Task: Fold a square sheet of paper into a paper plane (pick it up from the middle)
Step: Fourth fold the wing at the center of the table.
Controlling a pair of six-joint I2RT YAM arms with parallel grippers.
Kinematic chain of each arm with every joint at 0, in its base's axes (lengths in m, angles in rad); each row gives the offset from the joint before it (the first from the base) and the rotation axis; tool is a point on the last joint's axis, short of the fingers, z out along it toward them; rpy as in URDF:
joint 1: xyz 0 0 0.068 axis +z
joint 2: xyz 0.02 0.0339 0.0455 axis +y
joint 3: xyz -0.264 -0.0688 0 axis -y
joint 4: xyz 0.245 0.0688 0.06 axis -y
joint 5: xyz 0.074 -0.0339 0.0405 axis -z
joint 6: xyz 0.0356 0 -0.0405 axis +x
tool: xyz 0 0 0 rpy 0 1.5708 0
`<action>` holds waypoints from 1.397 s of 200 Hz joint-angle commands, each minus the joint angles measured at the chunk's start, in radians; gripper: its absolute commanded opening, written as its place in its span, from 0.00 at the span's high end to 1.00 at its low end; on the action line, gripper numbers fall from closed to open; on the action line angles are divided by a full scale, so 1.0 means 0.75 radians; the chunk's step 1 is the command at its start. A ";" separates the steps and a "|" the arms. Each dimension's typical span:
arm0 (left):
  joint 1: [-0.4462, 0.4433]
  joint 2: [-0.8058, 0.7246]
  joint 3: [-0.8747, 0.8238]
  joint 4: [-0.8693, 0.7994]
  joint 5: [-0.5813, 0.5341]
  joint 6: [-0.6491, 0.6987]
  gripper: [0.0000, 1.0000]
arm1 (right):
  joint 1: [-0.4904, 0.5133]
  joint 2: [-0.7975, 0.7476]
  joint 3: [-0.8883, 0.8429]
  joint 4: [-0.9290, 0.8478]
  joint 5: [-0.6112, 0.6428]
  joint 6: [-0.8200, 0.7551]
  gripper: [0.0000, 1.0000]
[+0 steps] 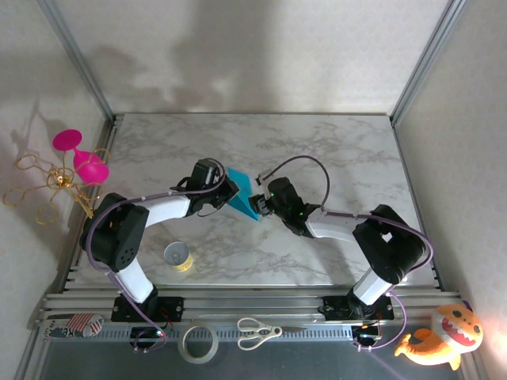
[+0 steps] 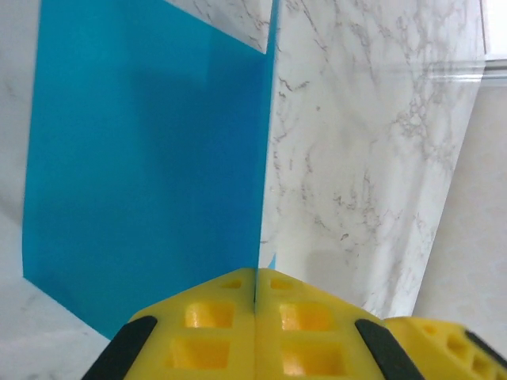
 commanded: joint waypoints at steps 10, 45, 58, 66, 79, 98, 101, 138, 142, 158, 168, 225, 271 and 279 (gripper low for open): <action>-0.051 -0.042 -0.061 0.060 -0.171 -0.168 0.95 | 0.080 0.044 -0.076 0.288 0.118 -0.302 0.44; -0.060 -0.027 -0.059 0.070 -0.165 -0.189 0.93 | 0.134 0.085 -0.189 0.465 0.109 -0.434 0.45; -0.062 -0.023 -0.054 0.065 -0.163 -0.189 0.93 | 0.147 0.111 -0.196 0.481 0.120 -0.456 0.48; -0.062 -0.021 -0.053 0.064 -0.162 -0.189 0.93 | 0.156 0.129 -0.195 0.488 0.126 -0.469 0.51; -0.062 -0.018 -0.046 0.057 -0.160 -0.187 0.92 | 0.170 0.160 -0.194 0.507 0.148 -0.483 0.56; -0.062 -0.015 -0.044 0.059 -0.151 -0.193 0.91 | 0.183 0.202 -0.182 0.532 0.181 -0.493 0.64; -0.062 -0.017 -0.044 0.059 -0.149 -0.193 0.91 | 0.184 0.207 -0.178 0.534 0.186 -0.495 0.64; -0.062 -0.027 -0.044 0.055 -0.139 -0.205 0.88 | 0.190 0.263 -0.153 0.557 0.237 -0.512 0.76; -0.060 -0.029 -0.044 0.055 -0.136 -0.208 0.87 | 0.189 0.267 -0.154 0.562 0.245 -0.514 0.77; -0.047 -0.053 -0.057 0.071 -0.125 -0.222 0.81 | 0.190 0.277 -0.168 0.591 0.255 -0.532 0.83; -0.030 -0.073 -0.066 0.077 -0.117 -0.223 0.76 | 0.191 0.280 -0.177 0.605 0.255 -0.545 0.86; 0.151 -0.280 -0.254 0.073 -0.140 -0.197 0.57 | 0.185 0.281 -0.219 0.653 0.191 -0.571 0.89; 0.149 -0.226 -0.340 0.188 -0.061 -0.238 0.74 | 0.165 0.275 -0.224 0.643 0.123 -0.535 0.90; 0.145 -0.193 -0.329 0.226 -0.030 -0.234 0.76 | 0.159 0.272 -0.225 0.643 0.115 -0.529 0.90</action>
